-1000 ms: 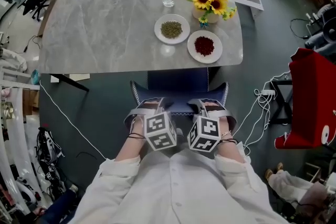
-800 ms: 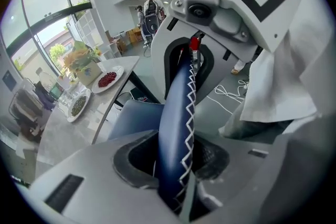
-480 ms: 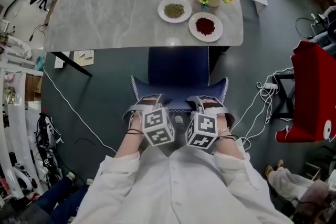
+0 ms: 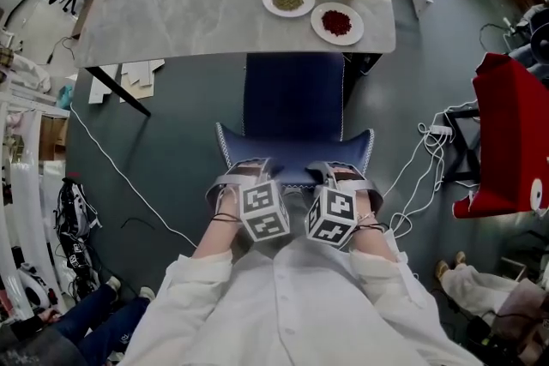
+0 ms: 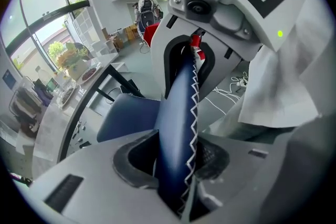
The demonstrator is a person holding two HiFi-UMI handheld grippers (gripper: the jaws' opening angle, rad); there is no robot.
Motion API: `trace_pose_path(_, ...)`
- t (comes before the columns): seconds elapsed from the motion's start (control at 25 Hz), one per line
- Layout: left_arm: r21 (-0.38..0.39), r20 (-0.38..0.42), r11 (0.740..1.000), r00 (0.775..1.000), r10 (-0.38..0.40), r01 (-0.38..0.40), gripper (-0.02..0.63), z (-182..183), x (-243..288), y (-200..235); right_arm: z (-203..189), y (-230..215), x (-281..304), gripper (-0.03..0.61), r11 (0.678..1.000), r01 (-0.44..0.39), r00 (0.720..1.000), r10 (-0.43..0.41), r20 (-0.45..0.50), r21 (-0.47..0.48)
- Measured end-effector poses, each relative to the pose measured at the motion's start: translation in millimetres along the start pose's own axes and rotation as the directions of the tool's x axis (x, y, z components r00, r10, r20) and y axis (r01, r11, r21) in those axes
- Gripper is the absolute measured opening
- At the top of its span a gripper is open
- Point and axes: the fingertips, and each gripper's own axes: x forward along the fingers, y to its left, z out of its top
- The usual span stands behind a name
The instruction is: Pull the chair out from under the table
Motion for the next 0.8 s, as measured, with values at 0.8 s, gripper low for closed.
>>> trace_pose_path(0.8, 0.064, 0.012, 0.996, 0.998, -0.057, 0.056, 0.137, -37, -54, -174, 11, 180, -48, 0.115, 0.998, 0.015, 1.0, -0.014, -0.01, 0.067)
